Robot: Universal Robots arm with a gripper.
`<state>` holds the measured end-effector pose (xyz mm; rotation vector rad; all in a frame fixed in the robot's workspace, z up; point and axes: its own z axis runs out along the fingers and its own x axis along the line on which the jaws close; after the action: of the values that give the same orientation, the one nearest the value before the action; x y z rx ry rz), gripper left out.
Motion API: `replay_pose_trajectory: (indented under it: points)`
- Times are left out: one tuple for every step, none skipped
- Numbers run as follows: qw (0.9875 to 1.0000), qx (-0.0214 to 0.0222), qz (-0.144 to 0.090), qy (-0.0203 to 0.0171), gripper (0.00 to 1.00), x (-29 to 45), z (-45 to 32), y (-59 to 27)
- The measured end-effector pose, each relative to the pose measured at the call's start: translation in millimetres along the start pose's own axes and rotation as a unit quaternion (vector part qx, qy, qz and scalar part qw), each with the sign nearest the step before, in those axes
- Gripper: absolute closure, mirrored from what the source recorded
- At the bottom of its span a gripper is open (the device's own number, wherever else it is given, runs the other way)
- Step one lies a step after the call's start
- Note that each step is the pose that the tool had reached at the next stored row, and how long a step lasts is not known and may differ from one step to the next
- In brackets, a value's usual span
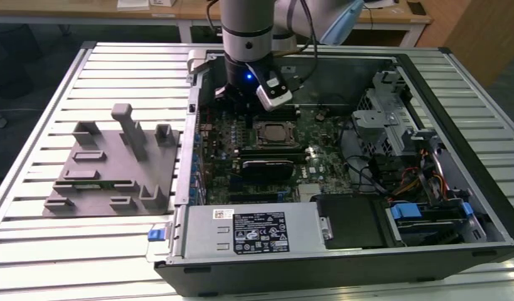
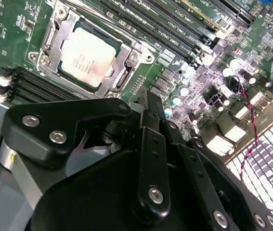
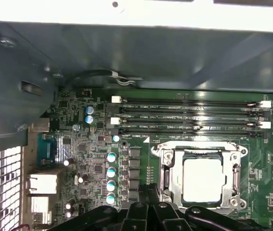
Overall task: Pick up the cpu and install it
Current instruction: 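Install the first cpu locking lever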
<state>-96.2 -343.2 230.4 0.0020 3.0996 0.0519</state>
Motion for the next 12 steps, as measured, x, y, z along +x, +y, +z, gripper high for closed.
replay_pose_trajectory:
  points:
    - [1.0, -0.0002, 0.0, 0.0, 0.89, 0.0, -1.7, 0.1]
    - [1.0, -0.0005, 0.0, -0.0001, 0.89, -0.1, -3.8, 0.2]
    - [1.0, -0.0009, 0.0, -0.0001, 0.89, -0.1, -6.0, 0.2]
    - [1.0, -0.0014, 0.0, -0.0002, 0.89, -0.2, -8.3, 0.3]
    - [1.0, -0.0019, 0.0, -0.0003, 0.89, -0.3, -10.3, 0.4]
    - [1.0, -0.0026, 0.0, -0.0004, 0.89, -0.4, -11.9, 0.5]
    - [1.0, -0.0035, 0.0, -0.0005, 0.89, -0.5, -13.0, 0.5]
    - [1.0, -0.0066, 0.0, -0.0005, 0.89, -0.4, -13.4, 0.5]
    - [0.9999, -0.01, 0.0, -0.0005, 0.89, -0.3, -13.4, 0.5]
    - [0.9999, -0.014, 0.001, -0.0005, 0.89, 0.1, -13.5, 0.5]
    - [0.9998, -0.0196, 0.001, -0.0005, 0.89, 0.7, -13.6, 0.5]
    - [0.9997, -0.0257, 0.001, -0.0005, 0.89, 1.6, -13.6, 0.5]
